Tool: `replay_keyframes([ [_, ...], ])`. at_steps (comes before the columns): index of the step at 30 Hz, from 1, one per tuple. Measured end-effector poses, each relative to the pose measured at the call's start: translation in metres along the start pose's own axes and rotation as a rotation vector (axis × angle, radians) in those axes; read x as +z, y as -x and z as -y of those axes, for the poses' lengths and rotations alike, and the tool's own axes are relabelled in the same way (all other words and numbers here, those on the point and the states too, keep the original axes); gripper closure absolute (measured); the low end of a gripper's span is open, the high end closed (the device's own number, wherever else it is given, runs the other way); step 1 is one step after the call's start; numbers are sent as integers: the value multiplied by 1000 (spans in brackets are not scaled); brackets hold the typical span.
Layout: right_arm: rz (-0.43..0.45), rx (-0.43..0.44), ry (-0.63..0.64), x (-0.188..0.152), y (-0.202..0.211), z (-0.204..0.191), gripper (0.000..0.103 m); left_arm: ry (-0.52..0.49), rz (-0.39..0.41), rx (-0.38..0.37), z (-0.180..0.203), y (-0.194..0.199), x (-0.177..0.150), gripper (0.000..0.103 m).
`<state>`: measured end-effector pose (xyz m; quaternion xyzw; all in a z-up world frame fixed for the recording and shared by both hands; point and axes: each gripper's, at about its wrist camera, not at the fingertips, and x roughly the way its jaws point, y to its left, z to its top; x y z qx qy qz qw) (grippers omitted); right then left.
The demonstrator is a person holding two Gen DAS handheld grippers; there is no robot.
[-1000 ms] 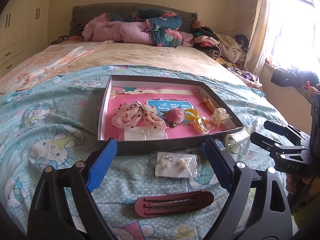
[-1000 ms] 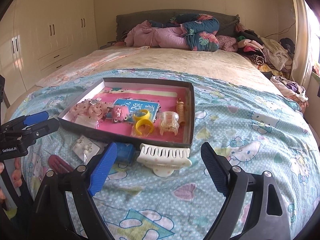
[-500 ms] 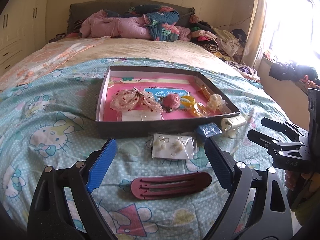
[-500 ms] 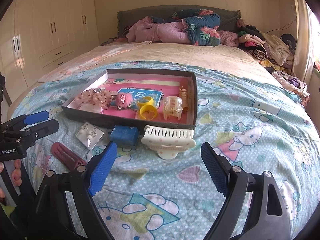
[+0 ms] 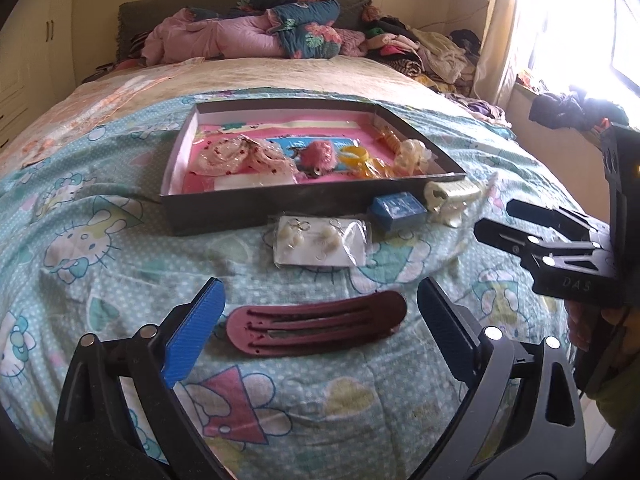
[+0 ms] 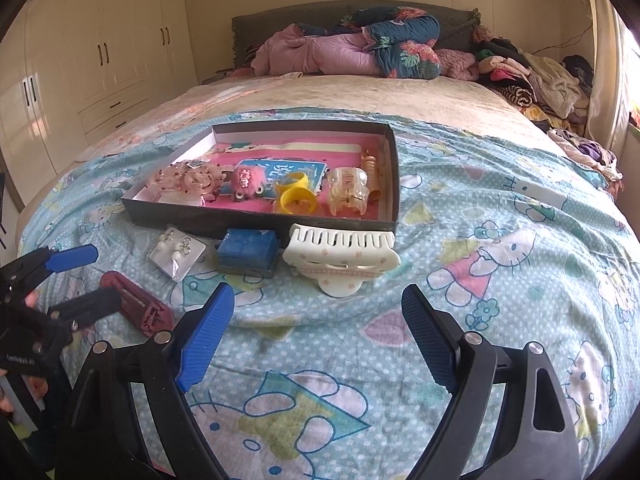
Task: Organize jewelry
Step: 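Grasp the maroon hair clip with the left tool while the right tool grasps the white claw clip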
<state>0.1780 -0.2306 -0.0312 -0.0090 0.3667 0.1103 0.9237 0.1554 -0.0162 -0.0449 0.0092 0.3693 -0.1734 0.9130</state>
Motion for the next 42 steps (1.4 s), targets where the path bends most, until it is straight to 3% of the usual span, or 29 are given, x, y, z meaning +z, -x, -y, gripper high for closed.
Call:
replay_keyframes([
  [20,-10,-15,-52,-1,-14,25,20,-123,-102,32,29,-40,-9,14],
  [23,-14,-24,-58,2,-20,29,20,-143,-100,44,30,-43,-9,28],
  [24,-18,-29,-62,2,-22,30,20,-145,-102,53,29,-44,-8,38],
  [27,-28,-19,-84,5,-30,32,20,-125,-112,32,25,-46,-6,42],
  [31,-35,6,-101,9,-40,30,20,-154,-100,13,29,-43,-6,57],
  [38,-38,15,-112,16,-51,22,20,-144,-77,-28,26,-36,-4,69],
  [42,-42,15,-133,20,-56,23,20,-129,-68,-42,23,-32,-2,71],
])
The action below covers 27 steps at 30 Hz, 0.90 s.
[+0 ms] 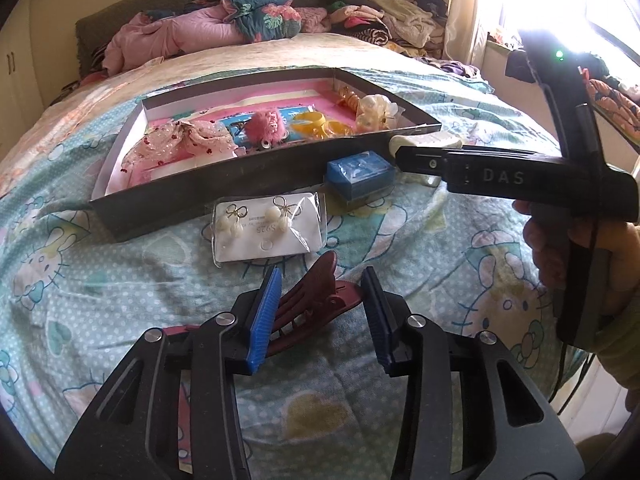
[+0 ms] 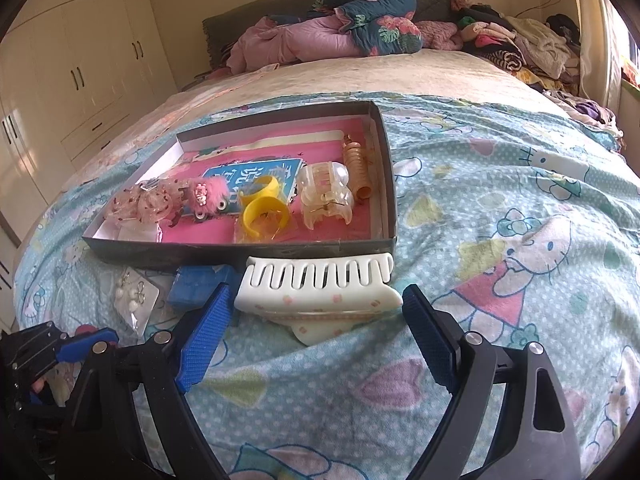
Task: Organize jewelry
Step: 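Grasp the maroon hair clip with the left tool while the right tool grasps the white claw clip, then carry the maroon clip and white claw clip into the pink tray and open both tools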
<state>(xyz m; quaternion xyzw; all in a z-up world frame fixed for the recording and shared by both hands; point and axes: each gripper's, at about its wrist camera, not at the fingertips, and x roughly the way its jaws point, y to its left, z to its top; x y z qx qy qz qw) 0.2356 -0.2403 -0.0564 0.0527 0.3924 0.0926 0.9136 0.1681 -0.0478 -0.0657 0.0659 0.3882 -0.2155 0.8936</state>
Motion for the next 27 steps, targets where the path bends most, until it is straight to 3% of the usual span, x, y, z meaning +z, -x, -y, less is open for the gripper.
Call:
replay_keyframes([
  [3,-4,8,-20,2,-4,2,20,20,12,-11,-3,4,1,71],
  [5,-6,16,-29,3,-6,3,29,38,23,-17,-6,9,1,73],
  [27,52,36,85,-8,40,-24,30,278,139,3,-70,49,3,81],
])
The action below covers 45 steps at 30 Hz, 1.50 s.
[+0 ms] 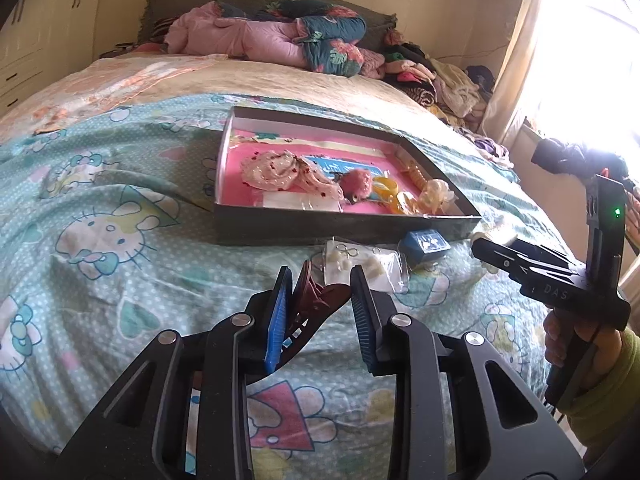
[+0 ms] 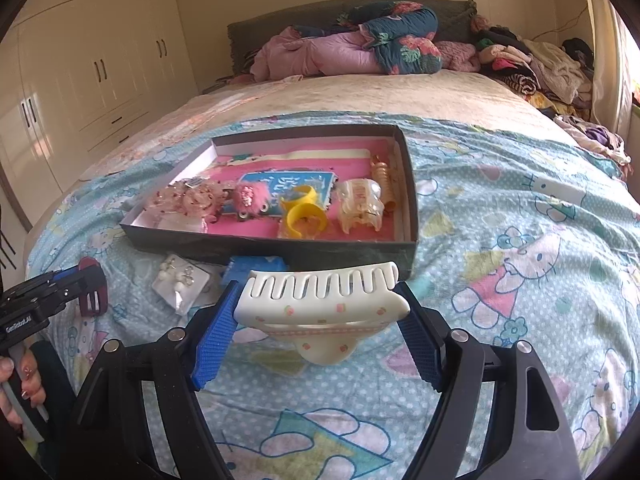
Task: Organize jewelry
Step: 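Carry the maroon clip and white claw clip into the pink tray and open both tools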
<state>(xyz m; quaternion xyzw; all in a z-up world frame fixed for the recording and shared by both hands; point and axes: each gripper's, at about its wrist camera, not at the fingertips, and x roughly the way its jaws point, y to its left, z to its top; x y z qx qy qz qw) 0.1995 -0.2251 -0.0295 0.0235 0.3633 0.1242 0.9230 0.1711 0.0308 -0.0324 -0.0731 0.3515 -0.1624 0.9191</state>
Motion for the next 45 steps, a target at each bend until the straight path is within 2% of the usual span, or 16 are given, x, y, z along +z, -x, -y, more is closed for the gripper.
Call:
replay_keyframes([
  [12,38,48,52,20,11,-23,30,61,73,-25,-16,24,30,83],
  [19,50,61,59,31,12,-28,30,48,110,-51,-9,30,53,83],
  [32,85,51,58,56,10,-19,30,-20,134,-90,17,12,89,83],
  [45,86,7,36,80,-13,6,30,-56,134,-121,33,-18,115,83],
])
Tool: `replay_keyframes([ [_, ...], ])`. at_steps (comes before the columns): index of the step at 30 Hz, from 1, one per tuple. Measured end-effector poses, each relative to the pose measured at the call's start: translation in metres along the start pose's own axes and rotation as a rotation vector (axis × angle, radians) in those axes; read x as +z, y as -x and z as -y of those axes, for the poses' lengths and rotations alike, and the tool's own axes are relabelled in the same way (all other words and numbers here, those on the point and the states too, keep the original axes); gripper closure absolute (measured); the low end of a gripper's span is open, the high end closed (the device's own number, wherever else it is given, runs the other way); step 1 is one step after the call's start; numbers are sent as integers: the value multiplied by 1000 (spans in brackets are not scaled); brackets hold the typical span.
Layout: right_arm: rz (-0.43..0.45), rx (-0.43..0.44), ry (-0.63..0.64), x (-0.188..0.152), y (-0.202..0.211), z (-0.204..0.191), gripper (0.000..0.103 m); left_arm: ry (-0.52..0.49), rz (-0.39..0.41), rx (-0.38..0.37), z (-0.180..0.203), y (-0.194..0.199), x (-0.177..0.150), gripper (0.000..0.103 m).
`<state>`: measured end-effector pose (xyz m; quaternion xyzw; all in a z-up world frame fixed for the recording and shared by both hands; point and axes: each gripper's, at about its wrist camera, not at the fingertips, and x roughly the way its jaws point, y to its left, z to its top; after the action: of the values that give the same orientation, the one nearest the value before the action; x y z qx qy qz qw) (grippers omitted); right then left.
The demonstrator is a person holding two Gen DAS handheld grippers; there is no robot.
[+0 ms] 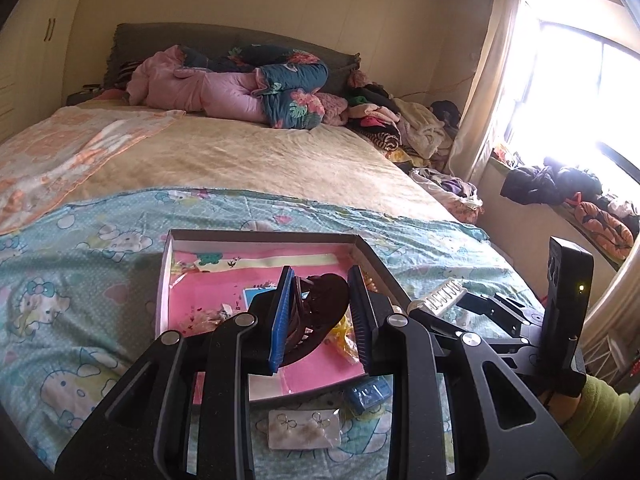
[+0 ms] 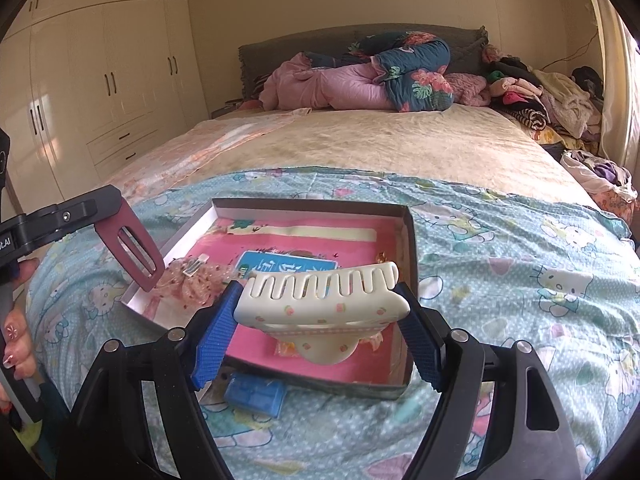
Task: Organize jewelry
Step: 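Carry the maroon clip and white claw clip into the pink tray and open both tools, then withdraw both open tools from the tray toward the blue box and earring card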
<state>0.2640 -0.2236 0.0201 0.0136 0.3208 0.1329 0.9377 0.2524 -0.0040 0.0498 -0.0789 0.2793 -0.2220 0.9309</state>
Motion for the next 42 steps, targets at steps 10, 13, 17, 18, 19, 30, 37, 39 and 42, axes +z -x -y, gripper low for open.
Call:
replay_keyframes([
  [10,-7,-29,-13,21,-30,18,30,-15,-27,0,-1,-28,1,83],
  [13,-22,-39,-13,26,-42,20,30,0,-36,-1,-7,-37,0,83],
  [17,-43,-50,-10,26,-58,21,30,27,-39,-23,-16,-45,-2,83],
  [18,-48,-54,-10,26,-61,21,30,30,-38,-26,-18,-46,-2,83],
  [19,-52,-57,-9,25,-64,22,30,32,-40,-25,-20,-48,-2,83],
  [30,-99,-78,0,14,-85,18,29,65,-67,2,-38,-57,-14,81],
  [37,-119,-63,28,10,-89,8,29,66,-102,60,-47,-59,-24,80],
  [39,-117,-55,31,9,-87,6,26,71,-109,62,-49,-60,-27,80],
  [42,-110,-53,38,6,-81,4,23,71,-112,64,-49,-59,-29,80],
])
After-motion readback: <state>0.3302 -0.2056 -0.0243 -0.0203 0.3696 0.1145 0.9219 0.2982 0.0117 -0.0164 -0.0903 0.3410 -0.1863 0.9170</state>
